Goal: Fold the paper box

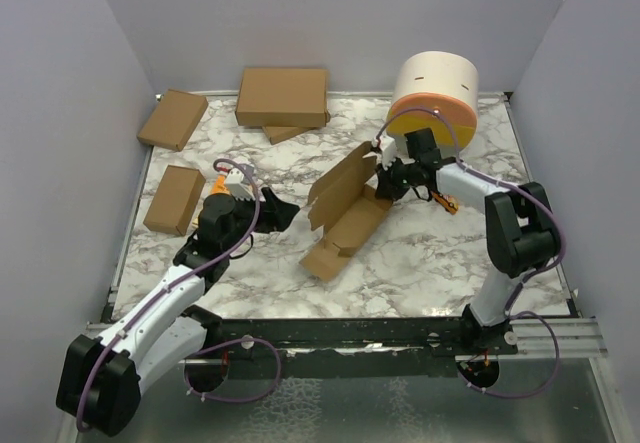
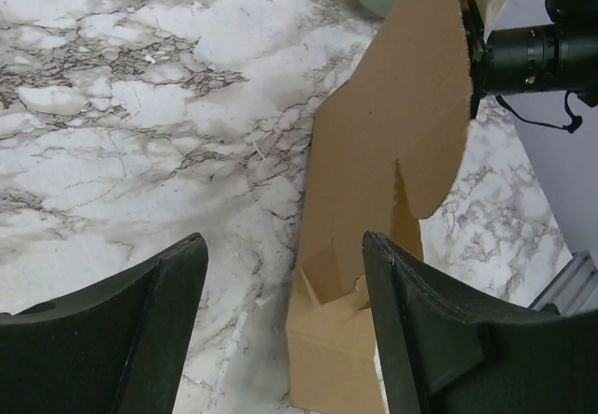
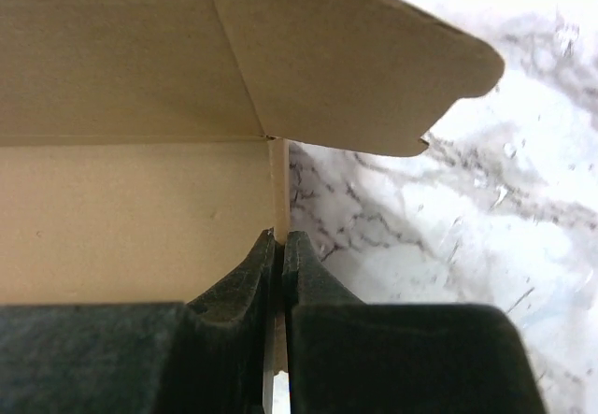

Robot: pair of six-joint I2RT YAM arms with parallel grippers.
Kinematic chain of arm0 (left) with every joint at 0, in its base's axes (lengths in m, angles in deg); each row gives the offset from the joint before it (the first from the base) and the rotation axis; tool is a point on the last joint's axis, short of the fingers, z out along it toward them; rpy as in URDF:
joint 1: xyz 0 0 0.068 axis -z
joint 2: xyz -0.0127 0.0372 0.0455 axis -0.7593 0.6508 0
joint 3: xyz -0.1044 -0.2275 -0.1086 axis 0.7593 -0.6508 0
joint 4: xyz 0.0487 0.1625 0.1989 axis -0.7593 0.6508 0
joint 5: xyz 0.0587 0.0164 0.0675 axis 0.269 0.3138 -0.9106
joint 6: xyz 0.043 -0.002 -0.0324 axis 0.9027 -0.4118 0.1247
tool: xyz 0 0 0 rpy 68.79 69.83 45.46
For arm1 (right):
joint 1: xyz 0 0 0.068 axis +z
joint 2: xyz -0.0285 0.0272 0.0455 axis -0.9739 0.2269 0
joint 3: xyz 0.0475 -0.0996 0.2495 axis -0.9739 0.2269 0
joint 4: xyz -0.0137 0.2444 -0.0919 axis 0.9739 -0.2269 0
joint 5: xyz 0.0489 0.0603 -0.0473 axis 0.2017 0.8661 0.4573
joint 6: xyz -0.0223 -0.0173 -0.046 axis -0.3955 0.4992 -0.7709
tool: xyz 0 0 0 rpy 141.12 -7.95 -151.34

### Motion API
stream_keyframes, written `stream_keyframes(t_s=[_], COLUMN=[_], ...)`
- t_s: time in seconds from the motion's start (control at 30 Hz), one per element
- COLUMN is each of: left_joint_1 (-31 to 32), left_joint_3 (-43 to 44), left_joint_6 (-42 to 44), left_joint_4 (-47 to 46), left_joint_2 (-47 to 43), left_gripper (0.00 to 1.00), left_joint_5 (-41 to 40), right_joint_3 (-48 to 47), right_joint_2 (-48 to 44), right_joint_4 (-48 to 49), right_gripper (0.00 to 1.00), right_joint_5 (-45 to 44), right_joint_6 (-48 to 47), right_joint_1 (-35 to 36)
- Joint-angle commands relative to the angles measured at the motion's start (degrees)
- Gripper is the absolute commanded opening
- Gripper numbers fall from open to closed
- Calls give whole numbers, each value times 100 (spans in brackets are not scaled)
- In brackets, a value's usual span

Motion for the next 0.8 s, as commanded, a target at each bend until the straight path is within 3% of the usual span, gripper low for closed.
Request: stream_keyframes(t_s=[0.0,0.37,0.6,0.77], left_joint_1=[19,23,19,50], left_joint_3=[-179,-724,-1116,-1157], left_joint_6=[-286,-1180,-1660,-1696], left_joint_4=[-187,-411,-547,-1038], left_joint_2=[-342,-1377,-1261,-617], left_gripper=[70,69,35,33], left_joint_5=[-214,-723,-717,-228], right_joint_3=[439,1896,2140,2195], right_joint_2=[-654,-2280,-2443,-2411], right_joint_4=[525,1983,2305,2380], right_gripper=[1,1,1,1], right_joint_5=[538,-172,-535,-652], right_joint_6=[769,2152,2384,2451], right_joint_1=[-269,-343,-363,-367])
